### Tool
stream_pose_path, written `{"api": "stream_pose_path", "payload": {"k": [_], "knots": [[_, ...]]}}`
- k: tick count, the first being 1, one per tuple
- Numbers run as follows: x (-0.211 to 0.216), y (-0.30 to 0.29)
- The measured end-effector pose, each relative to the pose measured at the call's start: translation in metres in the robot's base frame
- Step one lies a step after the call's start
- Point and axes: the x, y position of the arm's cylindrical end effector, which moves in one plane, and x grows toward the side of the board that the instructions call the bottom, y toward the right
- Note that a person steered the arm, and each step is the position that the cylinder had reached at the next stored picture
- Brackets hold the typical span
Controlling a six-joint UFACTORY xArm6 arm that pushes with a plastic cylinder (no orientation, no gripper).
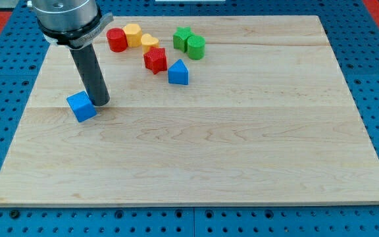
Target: Move your arm closer to the blue triangle
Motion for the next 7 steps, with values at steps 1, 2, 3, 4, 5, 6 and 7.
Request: {"api": "stream_pose_path", "payload": {"k": [1,2,3,4,5,6,7], "knots": [[0.000,0.035],[0.000,0.079],[-0.003,0.125],[-0.003,0.171],[-0.003,0.213],[-0.003,0.269],[-0.004,0.310]]}}
